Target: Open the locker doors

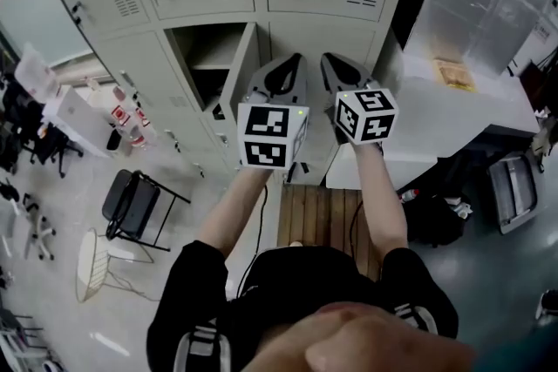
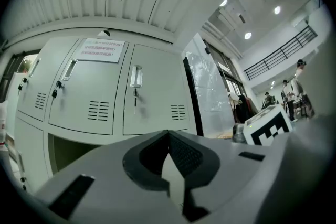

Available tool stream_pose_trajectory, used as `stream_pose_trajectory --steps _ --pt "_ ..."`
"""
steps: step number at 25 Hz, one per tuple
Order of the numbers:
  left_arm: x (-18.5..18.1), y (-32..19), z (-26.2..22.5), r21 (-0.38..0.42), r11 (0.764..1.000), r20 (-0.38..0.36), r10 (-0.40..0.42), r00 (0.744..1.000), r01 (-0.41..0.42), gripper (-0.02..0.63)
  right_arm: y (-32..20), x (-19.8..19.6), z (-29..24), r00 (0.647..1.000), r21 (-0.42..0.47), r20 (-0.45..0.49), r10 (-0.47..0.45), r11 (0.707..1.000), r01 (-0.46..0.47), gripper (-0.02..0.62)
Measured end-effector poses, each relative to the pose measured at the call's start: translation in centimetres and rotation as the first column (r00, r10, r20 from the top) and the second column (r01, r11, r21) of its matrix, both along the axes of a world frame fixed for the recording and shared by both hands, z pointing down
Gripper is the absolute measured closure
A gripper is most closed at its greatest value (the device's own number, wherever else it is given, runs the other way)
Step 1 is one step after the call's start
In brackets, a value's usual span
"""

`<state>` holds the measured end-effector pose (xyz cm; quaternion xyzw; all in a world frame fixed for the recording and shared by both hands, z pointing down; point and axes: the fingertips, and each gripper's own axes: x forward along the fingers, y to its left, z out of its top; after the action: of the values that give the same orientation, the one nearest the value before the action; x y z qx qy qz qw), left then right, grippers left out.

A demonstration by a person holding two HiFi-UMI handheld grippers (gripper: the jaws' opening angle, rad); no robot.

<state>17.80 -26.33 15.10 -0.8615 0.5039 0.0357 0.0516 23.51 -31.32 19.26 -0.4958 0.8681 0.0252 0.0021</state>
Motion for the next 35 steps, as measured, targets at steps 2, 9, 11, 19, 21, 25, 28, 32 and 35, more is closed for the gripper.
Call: stream_pose_trajectory --steps 2,9,11,19,21,25,28,32,35 --pt "-0.4 -0.9 -1.3 0.012 1.000 0.012 -0.015 1.000 0.014 0.597 -0.6 -0.2 -2.0 1.000 0.033 -0.023 -0.006 0.999 0.007 0.576" --pt "-3.2 -2.9 -5.6 0.049 0.998 -0.001 -0.039 0.999 0.039 0.597 -1.9 -2.3 -6.5 0.996 0.116 -0.074 -0.039 0.992 0.047 0.575" --pt "-3.8 -3.5 -6.4 0.063 0.996 0.006 -0.056 0.998 0.055 0.597 -2.6 -2.8 -7.5 0.996 0.136 -0.086 -0.037 0.989 0.049 0.575" --pt "-4.6 -4.9 -7.6 0.041 0.998 -0.005 -0.052 0.999 0.052 0.597 -4.6 -5.3 -10.7 0.991 0.199 -0.121 -0.060 0.976 0.083 0.512" --pt "-5.0 -5.1 -7.9 0.030 0.998 -0.026 -0.046 0.999 0.047 0.597 -5.0 -6.2 -11.2 0.988 0.203 -0.128 -0.086 0.973 0.111 0.512" --pt "-5.9 -5.5 -8.6 0.025 0.998 -0.047 -0.056 0.997 0.057 0.597 -5.8 -7.5 -12.7 0.986 0.227 -0.150 -0.079 0.967 0.112 0.512" --pt "-6.7 -5.6 -9.2 0.039 0.997 -0.058 -0.069 0.996 0.071 0.597 -6.1 -8.1 -13.8 0.985 0.245 -0.157 -0.065 0.964 0.103 0.512" --pt "-7.5 -5.5 -9.8 0.050 0.996 -0.062 -0.076 0.995 0.079 0.597 -6.8 -8.5 -15.1 0.988 0.273 -0.151 -0.021 0.960 0.062 0.514" --pt "-8.0 -5.3 -10.5 0.065 0.995 -0.054 -0.077 0.996 0.080 0.597 -7.4 -8.6 -15.7 0.984 0.290 -0.175 0.021 0.957 0.031 0.514"
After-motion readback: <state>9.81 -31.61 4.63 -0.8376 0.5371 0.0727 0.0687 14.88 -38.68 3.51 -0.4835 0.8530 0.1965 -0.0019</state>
